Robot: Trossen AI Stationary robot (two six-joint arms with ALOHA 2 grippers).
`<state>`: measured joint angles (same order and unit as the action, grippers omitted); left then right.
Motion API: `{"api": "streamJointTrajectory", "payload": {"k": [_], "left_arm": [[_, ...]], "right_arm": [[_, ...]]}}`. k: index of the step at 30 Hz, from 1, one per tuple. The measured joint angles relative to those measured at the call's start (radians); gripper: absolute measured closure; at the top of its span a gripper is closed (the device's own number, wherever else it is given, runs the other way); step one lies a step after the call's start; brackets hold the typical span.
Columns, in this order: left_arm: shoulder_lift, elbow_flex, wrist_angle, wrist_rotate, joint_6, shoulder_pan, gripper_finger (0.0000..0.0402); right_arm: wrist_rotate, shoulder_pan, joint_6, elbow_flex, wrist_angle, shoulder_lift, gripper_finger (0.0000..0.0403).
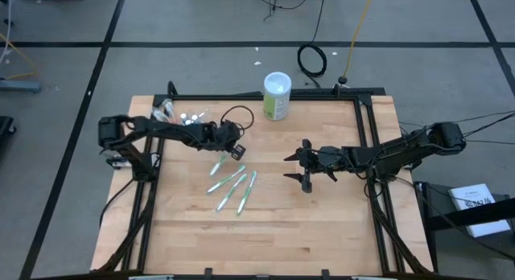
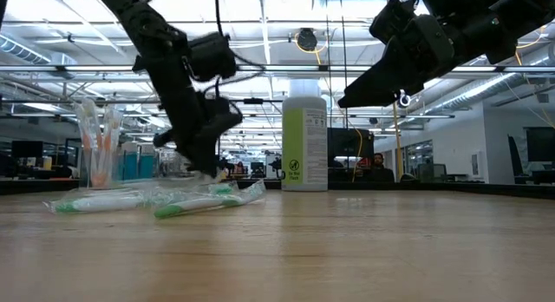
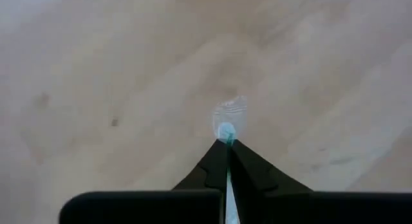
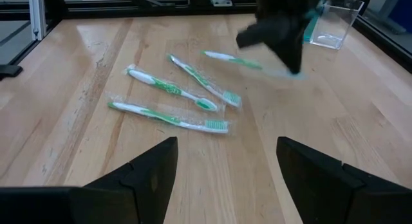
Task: Pick & Place toothbrushing station
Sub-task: Put the green toothbrush into the right section of the transparent organizer
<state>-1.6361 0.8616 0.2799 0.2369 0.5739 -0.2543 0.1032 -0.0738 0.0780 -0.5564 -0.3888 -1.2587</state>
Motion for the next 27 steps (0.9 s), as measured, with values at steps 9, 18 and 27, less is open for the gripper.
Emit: {"api": "streamJointTrajectory", "payload": {"k": [9,18,27], "left_arm": [[0.33,0.0,-0.055,0.322,-0.206,0.082,0.04],[0.625,-0.157,-0.524,0.615,-0.595,0.085,0.0401],[0.666,-0.489,-1.142,0.525,-0.773,-0.119,0.0401]], "right_arm": [[0.0,0.0,0.004,0.0,0.012,0.0,0.0147],[0.0,0.0,-0.009,0.0,0.028,0.0,0.0149],[0.004,0.001,-0.055,0.0,0.006,0.0,0.0149]]}}
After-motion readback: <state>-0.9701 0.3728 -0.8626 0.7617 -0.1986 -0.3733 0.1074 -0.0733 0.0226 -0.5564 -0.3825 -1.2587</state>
